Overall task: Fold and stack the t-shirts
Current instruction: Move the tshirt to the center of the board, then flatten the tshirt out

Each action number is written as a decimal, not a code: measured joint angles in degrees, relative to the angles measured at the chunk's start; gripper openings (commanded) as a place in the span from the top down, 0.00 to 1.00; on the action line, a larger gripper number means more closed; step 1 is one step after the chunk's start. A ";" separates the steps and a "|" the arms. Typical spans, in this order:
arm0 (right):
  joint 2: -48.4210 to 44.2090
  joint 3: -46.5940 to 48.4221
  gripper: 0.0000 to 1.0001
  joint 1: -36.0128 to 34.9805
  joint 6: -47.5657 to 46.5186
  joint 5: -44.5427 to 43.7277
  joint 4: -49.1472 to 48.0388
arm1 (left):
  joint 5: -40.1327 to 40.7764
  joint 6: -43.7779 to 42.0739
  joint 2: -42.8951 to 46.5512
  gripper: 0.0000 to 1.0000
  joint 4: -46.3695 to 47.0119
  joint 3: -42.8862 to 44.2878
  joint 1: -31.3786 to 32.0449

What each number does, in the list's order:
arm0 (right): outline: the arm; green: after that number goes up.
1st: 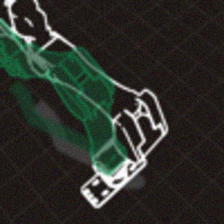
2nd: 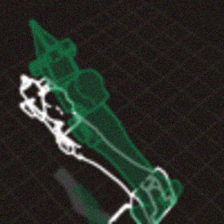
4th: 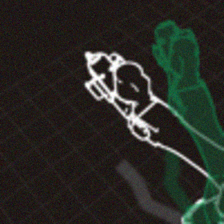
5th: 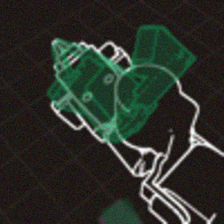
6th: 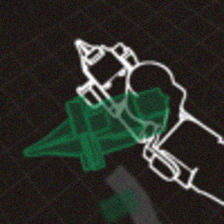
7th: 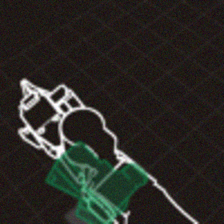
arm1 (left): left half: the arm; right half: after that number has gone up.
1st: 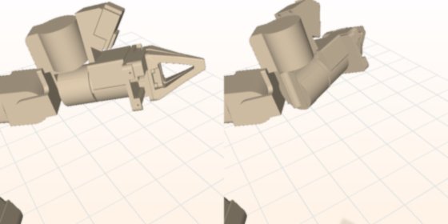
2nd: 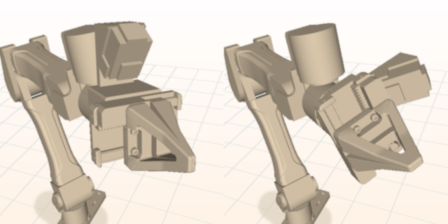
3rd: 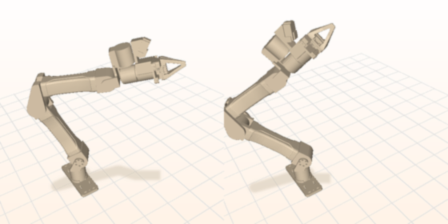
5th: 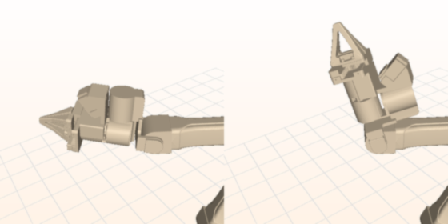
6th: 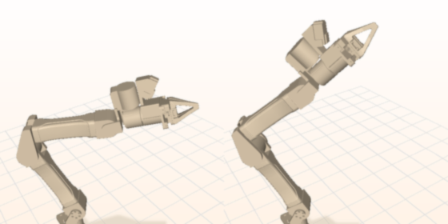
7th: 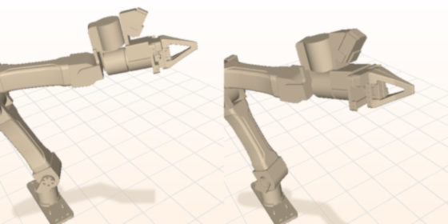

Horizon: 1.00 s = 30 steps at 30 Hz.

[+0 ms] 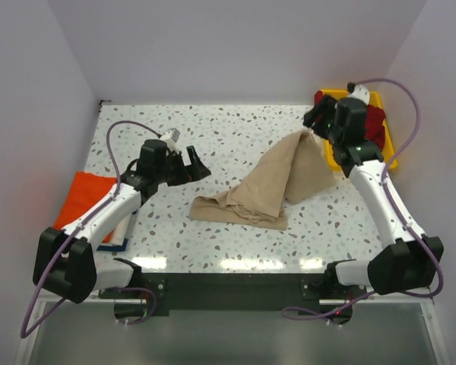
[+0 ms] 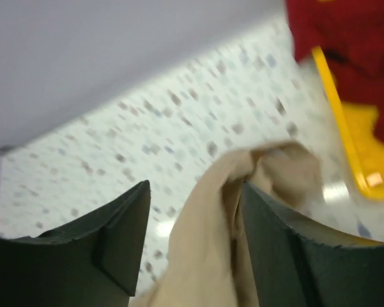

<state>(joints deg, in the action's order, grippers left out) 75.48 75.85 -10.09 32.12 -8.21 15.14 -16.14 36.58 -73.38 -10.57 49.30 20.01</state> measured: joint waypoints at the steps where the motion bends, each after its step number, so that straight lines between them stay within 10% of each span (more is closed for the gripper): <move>1: 0.07 -3.67 0.33 0.66 0.31 -0.22 0.87 | 0.68 0.31 0.00 0.00 0.22 -1.70 0.28; 16: -5.66 -31.50 0.35 1.14 -0.24 1.86 1.38 | 14.27 3.34 -8.92 0.31 4.59 -12.48 16.24; 30: 5.90 -34.49 0.31 1.14 -0.24 -2.69 0.09 | 29.00 8.04 -27.02 1.00 -3.06 7.52 9.01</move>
<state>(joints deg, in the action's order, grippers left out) 81.38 41.36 -8.95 31.88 -10.90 15.22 12.86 44.62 -100.40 -13.63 56.82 29.02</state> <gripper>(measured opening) 0.691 0.034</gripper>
